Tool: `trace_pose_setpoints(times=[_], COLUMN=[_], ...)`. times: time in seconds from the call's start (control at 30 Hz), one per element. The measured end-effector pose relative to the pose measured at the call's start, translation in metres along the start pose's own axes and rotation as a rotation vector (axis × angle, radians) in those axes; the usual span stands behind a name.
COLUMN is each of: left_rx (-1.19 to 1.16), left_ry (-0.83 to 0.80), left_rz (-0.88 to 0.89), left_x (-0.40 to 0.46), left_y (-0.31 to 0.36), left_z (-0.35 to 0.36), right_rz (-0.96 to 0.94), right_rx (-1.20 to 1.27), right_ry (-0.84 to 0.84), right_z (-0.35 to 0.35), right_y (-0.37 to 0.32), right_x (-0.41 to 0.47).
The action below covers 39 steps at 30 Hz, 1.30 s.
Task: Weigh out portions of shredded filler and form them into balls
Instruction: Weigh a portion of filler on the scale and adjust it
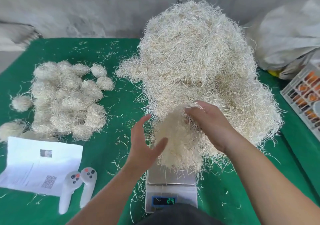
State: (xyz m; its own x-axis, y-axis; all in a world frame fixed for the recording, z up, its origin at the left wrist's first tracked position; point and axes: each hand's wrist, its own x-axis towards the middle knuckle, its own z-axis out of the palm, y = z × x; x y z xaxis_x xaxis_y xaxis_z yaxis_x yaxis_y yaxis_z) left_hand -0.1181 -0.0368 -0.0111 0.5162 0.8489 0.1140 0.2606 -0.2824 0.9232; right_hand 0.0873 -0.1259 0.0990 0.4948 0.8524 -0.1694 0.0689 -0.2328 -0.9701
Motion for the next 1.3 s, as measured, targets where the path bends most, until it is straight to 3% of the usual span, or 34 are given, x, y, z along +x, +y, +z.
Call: trace_pose_setpoints(times=[0.17, 0.3, 0.43, 0.53, 0.63, 0.8, 0.87, 0.93, 1.03, 1.1, 1.17, 1.23, 1.3], left_rx=[-0.147, -0.192, -0.087, 0.071, 0.298, 0.436, 0.304, 0.064, -0.509, -0.818, -1.030, -1.068, -1.062], left_ry=[-0.125, -0.068, 0.077, -0.023, -0.025, -0.207, -0.120, 0.044, 0.127, 0.072, 0.002, -0.098, -0.298], left_rz=[-0.056, -0.154, -0.264, -0.422, -0.571, -0.676, -0.584, -0.295, -0.101, -0.099, -0.209, -0.261, -0.297], left_x=[0.016, 0.019, 0.012, 0.005, -0.005, -0.015, -0.008, -0.003, 0.009, 0.016, 0.025, 0.034, 0.040], left_y=[0.016, -0.001, -0.028, -0.049, -0.070, -0.071, -0.053, -0.021, 0.026, 0.045, 0.052, 0.052, 0.051], left_z=[0.031, 0.049, 0.050, 0.046, 0.039, 0.025, 0.022, 0.020, 0.023, 0.027, 0.028, 0.029, 0.031], right_rz=[-0.065, -0.099, -0.033, -0.046, -0.070, -0.062, -0.036, 0.010, 0.081, 0.099, 0.110, 0.141, 0.145], right_rx=[-0.024, 0.029, 0.212, 0.421, 0.663, 0.645, 0.648, 0.539, 0.388, 0.355, 0.314, 0.313, 0.366], right_ry=[-0.079, -0.100, -0.075, -0.104, -0.098, -0.094, -0.085, -0.077, -0.088, -0.084, -0.080, -0.084, -0.075], right_z=[0.010, 0.005, -0.001, -0.009, -0.020, -0.016, -0.010, -0.001, 0.012, 0.022, 0.028, 0.030, 0.028], right_y=[-0.044, -0.049, -0.048, -0.050, -0.057, -0.065, -0.063, -0.059, -0.049, -0.044, -0.039, -0.034, -0.032], right_x=[-0.012, -0.007, 0.005, 0.012, 0.018, 0.016, 0.016, 0.015, 0.014, 0.012, 0.011, 0.011, 0.012])
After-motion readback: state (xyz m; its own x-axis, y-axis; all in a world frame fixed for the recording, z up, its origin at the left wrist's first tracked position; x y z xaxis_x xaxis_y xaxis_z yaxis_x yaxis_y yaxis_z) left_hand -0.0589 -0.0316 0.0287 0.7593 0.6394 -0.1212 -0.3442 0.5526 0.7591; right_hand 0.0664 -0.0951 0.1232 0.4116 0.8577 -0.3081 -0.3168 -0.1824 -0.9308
